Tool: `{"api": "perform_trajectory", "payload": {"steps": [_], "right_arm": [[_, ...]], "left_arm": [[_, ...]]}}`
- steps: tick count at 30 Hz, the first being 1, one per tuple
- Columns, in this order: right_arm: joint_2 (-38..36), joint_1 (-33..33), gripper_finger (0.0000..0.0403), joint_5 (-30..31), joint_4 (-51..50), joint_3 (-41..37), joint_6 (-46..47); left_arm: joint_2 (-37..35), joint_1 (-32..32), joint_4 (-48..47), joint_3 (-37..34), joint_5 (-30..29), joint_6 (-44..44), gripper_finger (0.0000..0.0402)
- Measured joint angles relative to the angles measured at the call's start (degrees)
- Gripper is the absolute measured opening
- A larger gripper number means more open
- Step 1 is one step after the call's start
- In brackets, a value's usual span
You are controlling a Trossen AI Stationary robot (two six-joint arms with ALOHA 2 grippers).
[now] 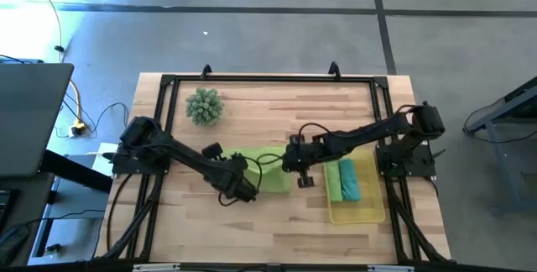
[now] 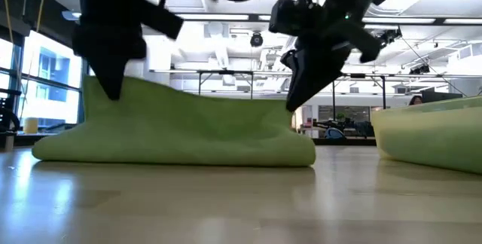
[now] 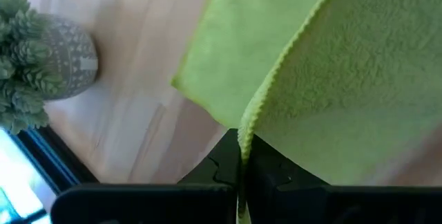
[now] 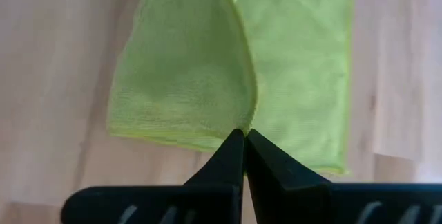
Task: Roll microfiber towels into tight, uniform cylinder then place into a basket
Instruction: Fold the light green cloth
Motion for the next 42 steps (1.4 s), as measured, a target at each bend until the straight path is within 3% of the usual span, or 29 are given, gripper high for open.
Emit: {"api": "perform_trajectory", "payload": {"steps": [7,16,31,34,38,42], "right_arm": [[2.2,-3.7,0.0,0.2,0.6,0.0,-2.2],[4.3,-6.2,0.0,1.2,-0.1,0.0,-3.1],[4.4,-8.8,0.0004,2.7,-0.3,0.0,-5.4],[4.4,-8.8,0.0025,3.9,-0.2,0.0,-6.9],[4.2,-8.5,0.0076,9.8,-0.7,0.0,-7.9],[2.4,-7.5,0.0117,11.3,-1.6,0.0,-2.9]], "left_arm": [[0.0,3.4,3.2,-4.6,-4.5,-1.9,0.0003],[0.0,6.5,10.9,-7.6,-6.7,4.0,0.0003],[0.0,9.3,11.1,-7.9,-9.7,4.2,0.0003],[0.0,9.3,11.1,-7.9,-9.7,4.2,0.0003],[0.0,9.3,11.1,-7.9,-9.7,4.2,0.0003],[0.0,9.3,11.1,-7.9,-9.6,4.2,0.0003]]}}
